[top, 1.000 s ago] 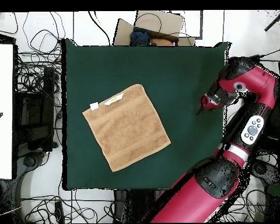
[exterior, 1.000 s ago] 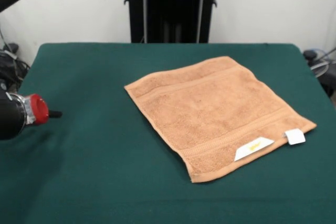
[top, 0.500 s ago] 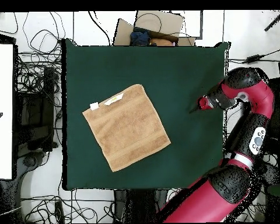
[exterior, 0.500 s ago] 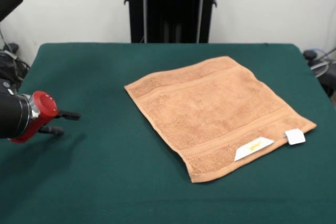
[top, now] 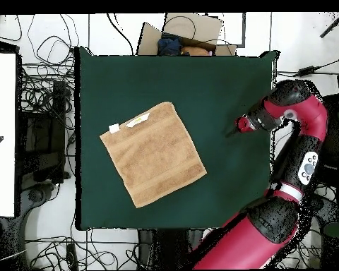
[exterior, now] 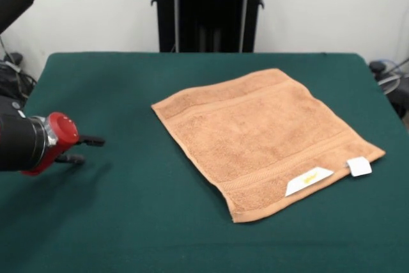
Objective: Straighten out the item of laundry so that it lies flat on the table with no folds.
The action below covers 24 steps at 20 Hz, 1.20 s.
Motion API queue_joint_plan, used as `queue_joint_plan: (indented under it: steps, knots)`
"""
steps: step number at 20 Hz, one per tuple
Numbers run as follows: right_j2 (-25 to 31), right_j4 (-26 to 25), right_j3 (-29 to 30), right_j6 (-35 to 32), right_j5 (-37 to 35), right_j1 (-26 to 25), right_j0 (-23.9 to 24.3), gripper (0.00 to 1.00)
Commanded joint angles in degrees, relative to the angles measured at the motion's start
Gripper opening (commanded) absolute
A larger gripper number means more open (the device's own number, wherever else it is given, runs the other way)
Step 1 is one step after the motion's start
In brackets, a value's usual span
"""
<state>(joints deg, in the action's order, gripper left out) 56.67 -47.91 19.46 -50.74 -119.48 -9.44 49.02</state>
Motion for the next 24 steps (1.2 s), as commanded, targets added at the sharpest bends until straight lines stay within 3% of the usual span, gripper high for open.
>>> queue_joint_plan:
  steps: [1, 7, 11, 14, 17, 24]
  knots:
    - [3.7, -11.2, -4.6, 3.2, -5.1, -1.3, -3.6, 1.00]
    - [7.2, -16.4, -5.6, 5.4, -7.2, -0.5, -2.9, 1.00]
    - [7.1, -14.3, -3.8, 2.3, -8.5, -0.5, -2.2, 1.00]
    - [1.3, -3.7, 3.5, -7.2, -5.2, 0.0, -1.5, 1.00]
    - [-5.6, 5.4, 16.1, -17.4, 5.7, 3.5, 0.1, 1.00]
    - [-10.2, 11.3, 21.6, -21.8, 10.0, 7.0, -1.1, 1.00]
